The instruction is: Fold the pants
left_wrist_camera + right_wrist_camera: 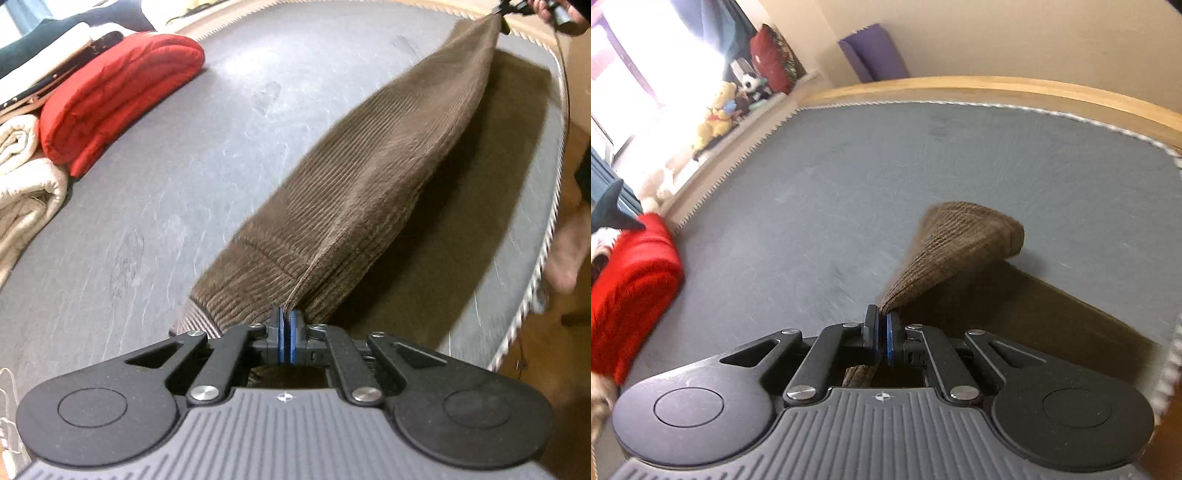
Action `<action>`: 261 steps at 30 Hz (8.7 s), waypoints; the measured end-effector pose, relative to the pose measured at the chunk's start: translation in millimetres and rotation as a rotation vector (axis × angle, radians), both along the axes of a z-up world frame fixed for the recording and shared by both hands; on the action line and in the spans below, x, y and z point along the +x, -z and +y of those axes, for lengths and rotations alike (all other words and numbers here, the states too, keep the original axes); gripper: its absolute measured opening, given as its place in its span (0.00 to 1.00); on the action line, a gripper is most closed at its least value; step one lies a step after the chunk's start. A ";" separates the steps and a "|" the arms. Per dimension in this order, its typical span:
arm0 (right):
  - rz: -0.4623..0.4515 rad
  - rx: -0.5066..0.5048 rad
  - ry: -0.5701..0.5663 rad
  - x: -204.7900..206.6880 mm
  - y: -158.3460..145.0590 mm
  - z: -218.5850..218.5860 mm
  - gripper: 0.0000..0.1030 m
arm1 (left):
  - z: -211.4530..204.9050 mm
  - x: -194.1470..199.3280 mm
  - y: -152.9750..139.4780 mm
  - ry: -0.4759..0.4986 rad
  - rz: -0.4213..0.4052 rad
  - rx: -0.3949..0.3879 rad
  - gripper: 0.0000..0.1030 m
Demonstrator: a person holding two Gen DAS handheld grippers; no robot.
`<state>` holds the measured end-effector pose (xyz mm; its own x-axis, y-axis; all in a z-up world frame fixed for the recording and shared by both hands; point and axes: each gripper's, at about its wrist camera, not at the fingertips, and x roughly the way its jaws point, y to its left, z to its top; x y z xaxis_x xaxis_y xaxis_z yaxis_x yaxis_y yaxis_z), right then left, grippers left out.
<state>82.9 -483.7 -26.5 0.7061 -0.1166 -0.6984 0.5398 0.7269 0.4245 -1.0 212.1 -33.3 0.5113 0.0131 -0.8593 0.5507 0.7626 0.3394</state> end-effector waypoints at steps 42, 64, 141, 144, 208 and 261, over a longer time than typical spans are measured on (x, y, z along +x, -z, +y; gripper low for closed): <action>0.154 0.044 0.314 -80.4 57.6 -116.2 0.11 | -50.4 71.4 -25.3 -0.167 -0.006 -0.208 0.51; 0.194 0.174 0.399 -98.7 82.8 -136.7 0.34 | 6.0 63.6 42.1 -0.368 0.299 -0.177 0.42; 0.209 -0.655 -0.630 47.6 107.8 173.8 0.47 | -44.2 96.7 22.6 -0.318 0.138 -0.158 0.48; 0.193 -0.632 -0.578 47.8 93.0 163.0 0.09 | -42.7 98.2 23.3 -0.325 0.135 -0.151 0.48; 0.005 -0.429 -1.431 -125.1 61.9 456.7 0.29 | -38.5 91.0 2.1 -0.336 0.108 -0.203 0.48; 0.102 0.122 -0.384 -100.9 61.1 172.5 0.27 | -115.7 73.5 51.7 -0.384 0.418 -0.403 0.38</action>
<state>-18.0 -311.3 -87.5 0.6089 0.2298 -0.7593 0.2829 0.8313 0.4784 72.5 96.4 -85.0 0.1594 -0.2346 -0.9589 0.2390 0.9516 -0.1931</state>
